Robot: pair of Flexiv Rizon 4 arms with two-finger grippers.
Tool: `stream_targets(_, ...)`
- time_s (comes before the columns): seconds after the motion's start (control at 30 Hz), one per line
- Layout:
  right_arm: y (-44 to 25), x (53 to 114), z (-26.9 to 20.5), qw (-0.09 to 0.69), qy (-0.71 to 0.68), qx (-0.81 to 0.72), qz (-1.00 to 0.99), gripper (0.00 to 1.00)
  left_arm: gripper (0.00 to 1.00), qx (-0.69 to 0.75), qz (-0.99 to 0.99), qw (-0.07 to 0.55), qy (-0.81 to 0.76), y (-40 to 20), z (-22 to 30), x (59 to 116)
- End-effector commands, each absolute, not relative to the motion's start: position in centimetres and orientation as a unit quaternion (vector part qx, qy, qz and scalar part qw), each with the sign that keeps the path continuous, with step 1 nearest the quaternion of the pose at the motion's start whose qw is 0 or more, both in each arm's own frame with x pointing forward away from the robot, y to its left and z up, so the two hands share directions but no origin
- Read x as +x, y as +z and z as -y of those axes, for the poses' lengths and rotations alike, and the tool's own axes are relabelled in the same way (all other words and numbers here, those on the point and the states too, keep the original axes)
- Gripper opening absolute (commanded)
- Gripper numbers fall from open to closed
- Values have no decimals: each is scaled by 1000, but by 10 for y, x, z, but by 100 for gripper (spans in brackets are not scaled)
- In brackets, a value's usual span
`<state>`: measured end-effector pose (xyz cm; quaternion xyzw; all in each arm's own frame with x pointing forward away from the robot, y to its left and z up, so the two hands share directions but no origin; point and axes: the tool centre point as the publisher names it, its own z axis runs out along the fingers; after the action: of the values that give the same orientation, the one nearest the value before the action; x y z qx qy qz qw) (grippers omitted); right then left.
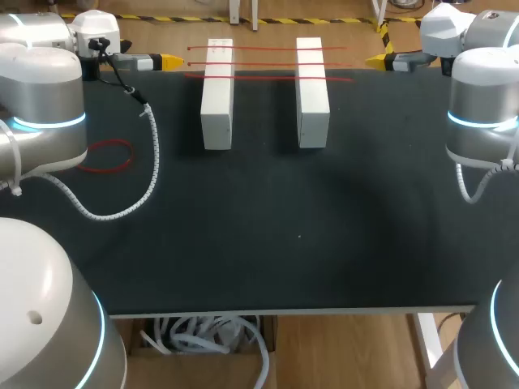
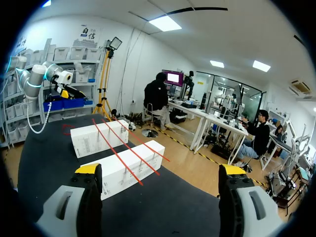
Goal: Grab the tape and strap the tape.
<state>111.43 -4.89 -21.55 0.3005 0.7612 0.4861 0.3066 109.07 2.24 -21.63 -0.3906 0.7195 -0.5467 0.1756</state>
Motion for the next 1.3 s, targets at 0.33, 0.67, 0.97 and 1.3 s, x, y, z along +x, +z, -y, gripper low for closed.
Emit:
stream_targets(0.33, -216, 1114, 50, 306, 487, 300, -761, 100, 100, -390, -718, 178, -548, -218, -22, 1091)
stream_targets(0.67, -216, 1114, 50, 306, 487, 300, -761, 100, 100, -390, -718, 178, -548, -218, -22, 1091)
stream_targets(0.97, -216, 1114, 50, 306, 487, 300, -761, 100, 100, -390, -718, 178, -548, -218, -22, 1091)
stream_targets(1.3, -216, 1114, 50, 306, 487, 300, -761, 100, 100, -277, -755, 159, -573, -220, -41, 1102)
